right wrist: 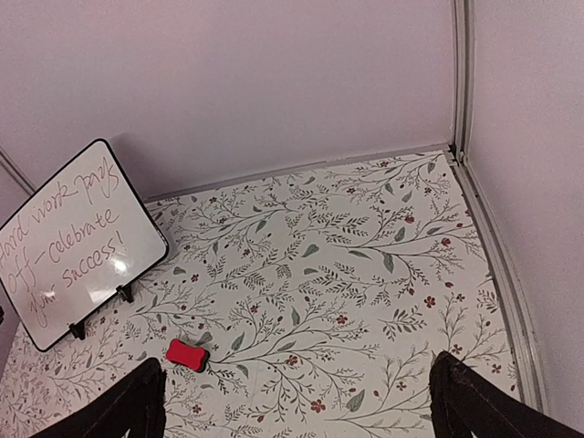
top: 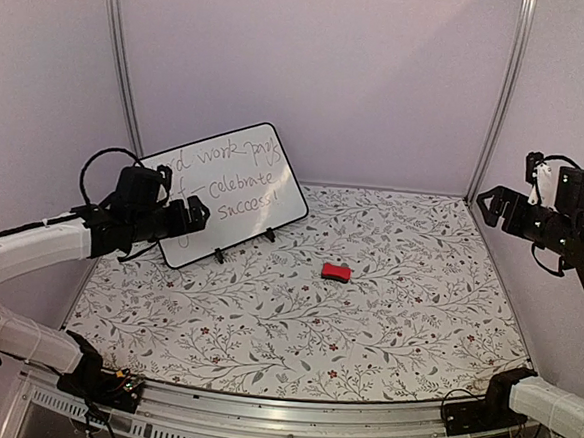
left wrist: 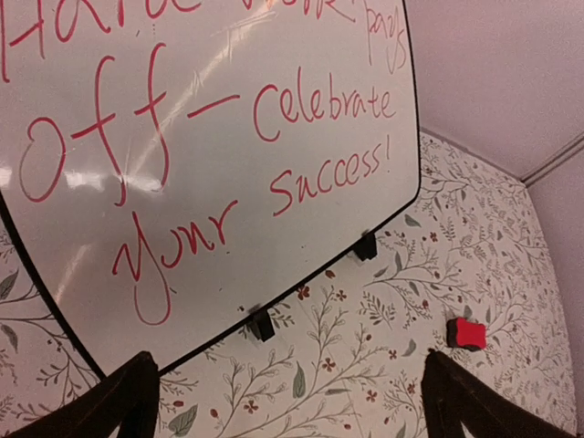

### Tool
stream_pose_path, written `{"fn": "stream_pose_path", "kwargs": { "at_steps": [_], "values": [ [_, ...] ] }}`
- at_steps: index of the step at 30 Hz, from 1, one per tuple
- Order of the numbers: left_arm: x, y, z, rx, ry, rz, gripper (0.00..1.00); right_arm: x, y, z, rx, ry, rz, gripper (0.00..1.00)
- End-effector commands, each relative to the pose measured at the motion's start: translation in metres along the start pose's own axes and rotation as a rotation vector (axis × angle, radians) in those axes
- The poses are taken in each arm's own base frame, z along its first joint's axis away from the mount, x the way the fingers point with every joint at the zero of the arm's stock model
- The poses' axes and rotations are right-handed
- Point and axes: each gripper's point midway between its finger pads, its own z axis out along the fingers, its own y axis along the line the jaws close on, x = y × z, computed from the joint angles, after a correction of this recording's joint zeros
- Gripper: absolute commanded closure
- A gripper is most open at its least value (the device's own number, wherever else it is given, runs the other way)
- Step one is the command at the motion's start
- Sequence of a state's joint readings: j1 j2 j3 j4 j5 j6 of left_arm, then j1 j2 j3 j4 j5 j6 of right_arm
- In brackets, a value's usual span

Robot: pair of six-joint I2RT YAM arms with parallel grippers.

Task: Erase the whiteboard
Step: Move the whiteboard.

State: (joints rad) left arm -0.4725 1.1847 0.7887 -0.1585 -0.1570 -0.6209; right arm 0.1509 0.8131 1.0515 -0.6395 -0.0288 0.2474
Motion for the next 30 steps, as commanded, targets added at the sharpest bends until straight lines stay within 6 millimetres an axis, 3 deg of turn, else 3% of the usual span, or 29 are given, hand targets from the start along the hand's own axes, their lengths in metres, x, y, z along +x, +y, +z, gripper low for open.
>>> {"fn": "stream_pose_path", "kwargs": {
  "at_steps": [1, 9, 13, 18, 25, 30],
  "values": [
    [0.008, -0.015, 0.012, -0.038, 0.011, -0.034, 0.0, -0.003, -0.006, -0.004, 0.044, -0.013, 0.006, 0.01],
    [0.048, -0.03, 0.046, -0.083, 0.112, -0.099, 0.0, -0.003, -0.005, -0.007, 0.038, -0.012, 0.006, 0.01],
    [0.064, -0.027, 0.063, -0.136, 0.154, -0.123, 0.0, -0.005, -0.005, -0.009, 0.036, -0.022, 0.006, 0.01],
    [0.072, -0.016, 0.076, -0.269, 0.154, -0.141, 0.05, -0.004, -0.005, -0.012, 0.034, -0.027, 0.004, 0.01],
    [0.083, -0.016, 0.09, -0.396, 0.155, -0.123, 0.06, -0.004, -0.004, -0.014, 0.028, -0.03, 0.004, 0.01],
    [0.094, -0.009, 0.094, -0.496, 0.165, -0.125, 0.14, -0.005, -0.004, -0.015, 0.024, -0.038, 0.003, 0.01]
  ]
}}
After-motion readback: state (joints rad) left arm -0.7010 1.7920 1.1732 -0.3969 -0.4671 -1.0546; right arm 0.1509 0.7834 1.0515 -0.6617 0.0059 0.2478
